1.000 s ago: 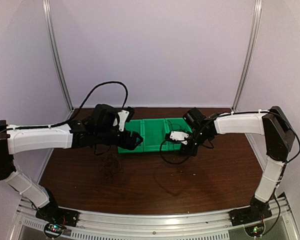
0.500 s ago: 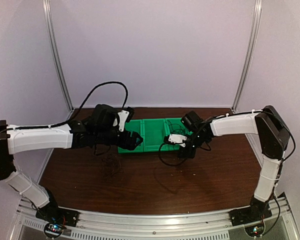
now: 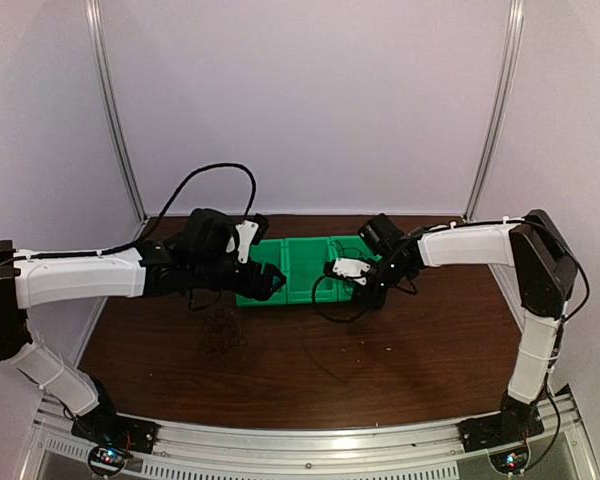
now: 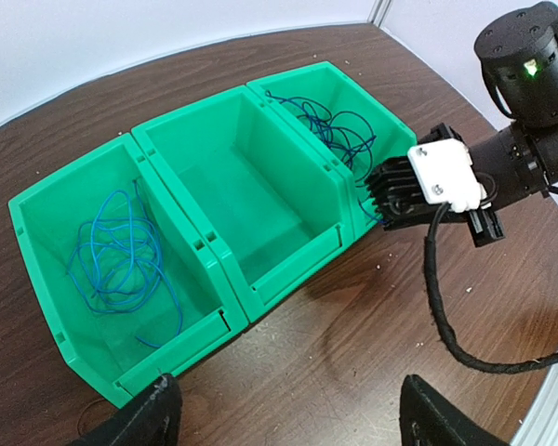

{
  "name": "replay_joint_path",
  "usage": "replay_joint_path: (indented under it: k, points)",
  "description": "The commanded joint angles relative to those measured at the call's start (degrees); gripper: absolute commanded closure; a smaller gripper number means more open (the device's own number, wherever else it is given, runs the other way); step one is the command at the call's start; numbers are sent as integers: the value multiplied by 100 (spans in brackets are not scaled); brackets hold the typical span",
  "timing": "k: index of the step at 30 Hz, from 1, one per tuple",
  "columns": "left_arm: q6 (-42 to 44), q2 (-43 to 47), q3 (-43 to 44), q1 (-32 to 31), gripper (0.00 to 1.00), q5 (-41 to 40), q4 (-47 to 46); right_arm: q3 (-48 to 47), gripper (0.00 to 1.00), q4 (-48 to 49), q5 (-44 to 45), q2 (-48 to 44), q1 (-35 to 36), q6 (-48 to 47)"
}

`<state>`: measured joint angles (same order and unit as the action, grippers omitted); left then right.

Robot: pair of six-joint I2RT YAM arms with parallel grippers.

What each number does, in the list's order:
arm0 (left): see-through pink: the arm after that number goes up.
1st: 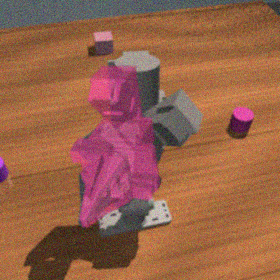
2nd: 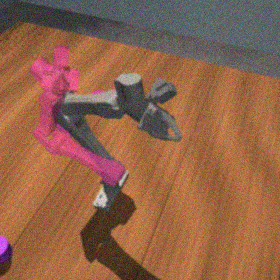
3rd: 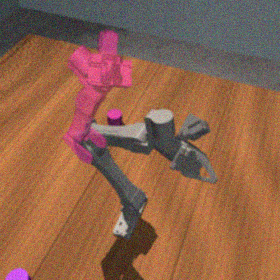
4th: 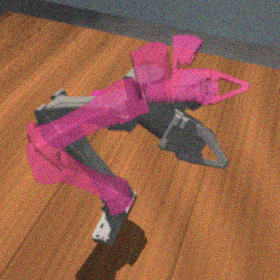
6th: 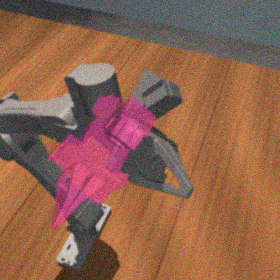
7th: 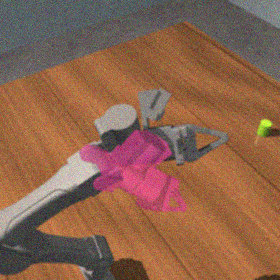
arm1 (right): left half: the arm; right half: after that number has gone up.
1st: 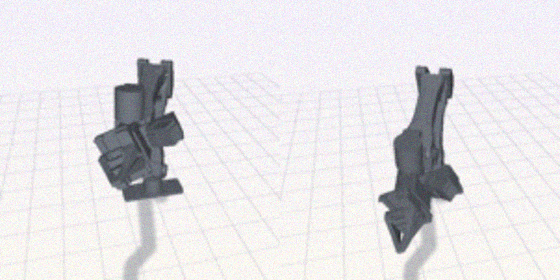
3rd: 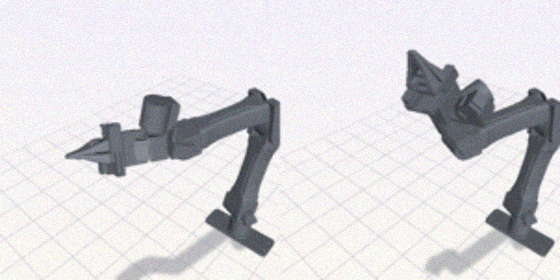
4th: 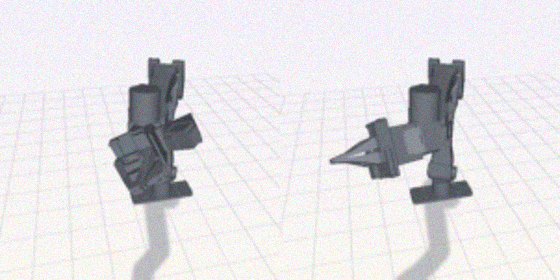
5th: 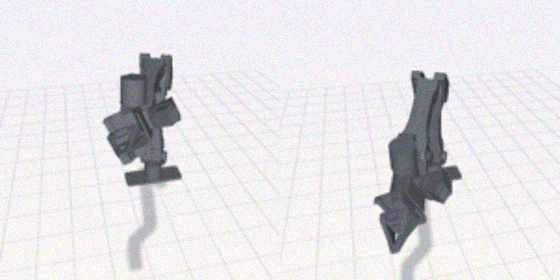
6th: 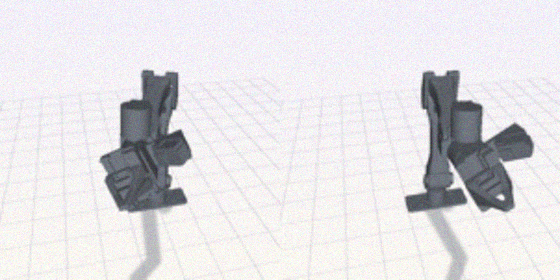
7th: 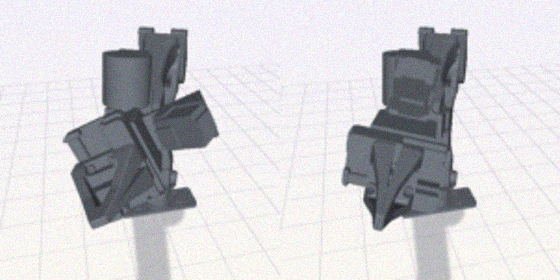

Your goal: Untangle the cables

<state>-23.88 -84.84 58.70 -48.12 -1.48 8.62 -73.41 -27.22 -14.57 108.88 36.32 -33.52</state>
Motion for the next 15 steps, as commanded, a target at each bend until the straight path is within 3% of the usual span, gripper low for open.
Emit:
replay_joint_path:
  k: [1, 5, 15]
  points:
    - [94, 54, 45, -13, 18, -37, -180, -516, 100, -170, 24, -325, -12, 131]
    - [107, 42, 88, -13, 17, -70, -161, -921, 100, -115, -48, -205, -202, 378]
    - [53, 119, 110, -11, 18, -39, -104, -2161, 100, -73, 91, 1217, -702, 943]
